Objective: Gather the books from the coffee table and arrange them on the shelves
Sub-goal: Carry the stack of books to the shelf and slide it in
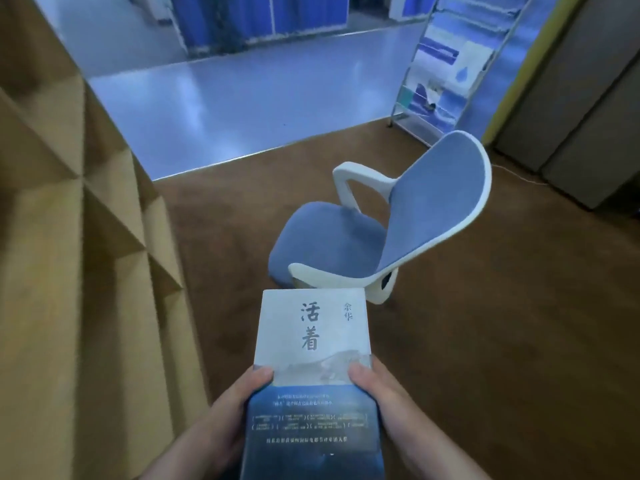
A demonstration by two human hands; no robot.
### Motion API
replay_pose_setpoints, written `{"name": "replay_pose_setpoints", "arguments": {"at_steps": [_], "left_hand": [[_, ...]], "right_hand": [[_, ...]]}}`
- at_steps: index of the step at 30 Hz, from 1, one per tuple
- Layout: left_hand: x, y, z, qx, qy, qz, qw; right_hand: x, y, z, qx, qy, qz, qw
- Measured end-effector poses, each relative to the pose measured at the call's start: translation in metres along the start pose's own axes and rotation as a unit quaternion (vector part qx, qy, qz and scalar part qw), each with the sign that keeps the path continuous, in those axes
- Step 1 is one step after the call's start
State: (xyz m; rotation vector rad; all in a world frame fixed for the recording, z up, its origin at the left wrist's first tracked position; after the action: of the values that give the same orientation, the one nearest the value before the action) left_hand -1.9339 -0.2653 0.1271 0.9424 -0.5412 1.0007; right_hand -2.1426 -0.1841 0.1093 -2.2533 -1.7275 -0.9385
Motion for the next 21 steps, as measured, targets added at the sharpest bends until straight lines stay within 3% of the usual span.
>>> {"name": "replay_pose_setpoints", "arguments": {"at_steps": [7, 13, 21], "left_hand": [[-0.040, -0.077, 0.086, 0.118, 0.053, 0.063, 0.990], [-0.050, -0.138, 0.159, 0.094, 0.120, 0.130, 0.980], [-0.022, -0.178, 0.208, 0.217, 0.297, 0.250, 0.896]], "right_hand": [[-0.134, 0.085, -0.065, 0.050, 0.024, -0.115, 0.992], [-0.216, 0.172, -0.116, 0.097, 0.062, -0.190, 0.975], [-0.291, 0.278, -0.141, 0.169, 0.095, -0.322, 0.926]]}}
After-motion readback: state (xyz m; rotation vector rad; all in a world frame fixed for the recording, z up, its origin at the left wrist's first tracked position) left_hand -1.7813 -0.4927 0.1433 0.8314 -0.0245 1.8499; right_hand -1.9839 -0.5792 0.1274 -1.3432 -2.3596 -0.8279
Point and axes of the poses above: each hand's wrist, its own x-axis away from the middle knuckle, its own y-axis out of the palm, z = x × y, the point moved 2 cm from there along -x, towards the middle knuckle, and after that the axes turned 6 degrees about z, right-handed, at the moved point
